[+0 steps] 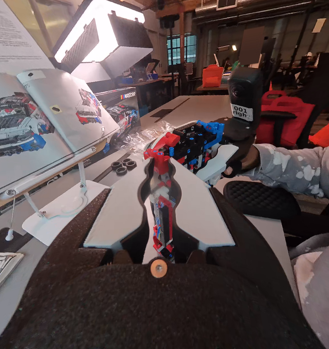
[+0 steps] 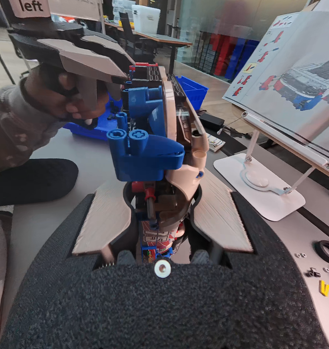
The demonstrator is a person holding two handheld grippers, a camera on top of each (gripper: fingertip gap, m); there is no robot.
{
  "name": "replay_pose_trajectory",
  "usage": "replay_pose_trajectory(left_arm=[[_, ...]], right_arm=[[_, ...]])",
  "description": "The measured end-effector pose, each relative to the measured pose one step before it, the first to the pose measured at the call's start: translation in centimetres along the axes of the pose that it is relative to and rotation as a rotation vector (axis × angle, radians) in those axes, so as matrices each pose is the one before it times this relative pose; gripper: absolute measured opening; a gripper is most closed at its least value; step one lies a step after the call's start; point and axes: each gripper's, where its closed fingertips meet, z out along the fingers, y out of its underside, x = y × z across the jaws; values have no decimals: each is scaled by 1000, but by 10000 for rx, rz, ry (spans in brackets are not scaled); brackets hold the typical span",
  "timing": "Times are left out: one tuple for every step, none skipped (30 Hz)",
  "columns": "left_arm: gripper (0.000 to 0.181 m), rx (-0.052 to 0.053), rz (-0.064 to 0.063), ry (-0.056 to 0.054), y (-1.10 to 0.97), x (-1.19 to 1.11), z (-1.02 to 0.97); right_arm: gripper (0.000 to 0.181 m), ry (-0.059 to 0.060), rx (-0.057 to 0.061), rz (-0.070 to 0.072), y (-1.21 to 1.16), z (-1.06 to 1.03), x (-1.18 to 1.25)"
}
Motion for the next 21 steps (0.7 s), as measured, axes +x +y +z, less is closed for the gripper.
replay_pose_trajectory(left_arm=[[13, 0, -308, -68, -49, -79, 75], [13, 9, -309, 11, -46, -34, 57], [13, -6, -320, 42, -43, -65, 57], [14, 1, -288, 30, -54, -93, 82], [13, 17, -277, -8, -83, -125, 88], [12, 108, -304, -21, -235, -139, 39], [12, 128, -331, 32, -307, -72, -21], [12, -7, -276, -16, -151, -111, -22], [13, -196, -104, -293, 116, -348, 22], [13, -258, 239, -333, 185, -201, -8], [13, -198, 370, -328, 111, -50, -67], [13, -166, 291, -297, 83, -51, -48], [14, -172, 204, -231, 122, -71, 49], [14, -73, 107, -168, -1, -110, 98], [14, -72, 62, -115, -15, -95, 138], [12, -88, 42, -54, -5, -7, 127], [9, -96, 18, -32, -5, 64, 119], [9, -98, 24, -120, -14, -40, 114], [9, -93, 60, -162, -9, -122, 92], [8, -89, 58, -150, -8, -148, 94], [7, -70, 11, -93, -23, -159, 95]], right_arm=[[57, 215, -33, 24, 26, -9, 54], [57, 176, -32, -9, 19, -35, 14], [57, 169, -47, -9, 26, -31, 15], [57, 178, -31, -6, 15, -21, 44], [57, 159, -25, 27, -4, 12, 43], [57, 128, -18, -12, -9, 25, 4], [57, 47, -28, -55, -30, 31, -159], [57, 82, -31, -92, -41, 25, -173], [57, 207, -58, -18, -8, 6, 11], [57, 139, -34, 77, 11, 13, 27], [57, 48, -15, 29, 11, 0, -5], [57, 51, -35, 10, 36, -33, 36], [57, 38, -27, 24, 23, -15, 17], [57, 53, -6, 3, 3, -14, 23], [57, 90, -14, 53, 22, -20, 90], [57, 91, -4, 49, 11, 5, 71], [57, 93, 9, 21, -13, 1, 34], [56, 106, 15, 11, -16, -5, 9], [57, 80, 17, -25, -24, -32, -77], [56, -4, 29, 24, -72, -60, -206], [57, -1, 38, 103, -85, -37, -230]])
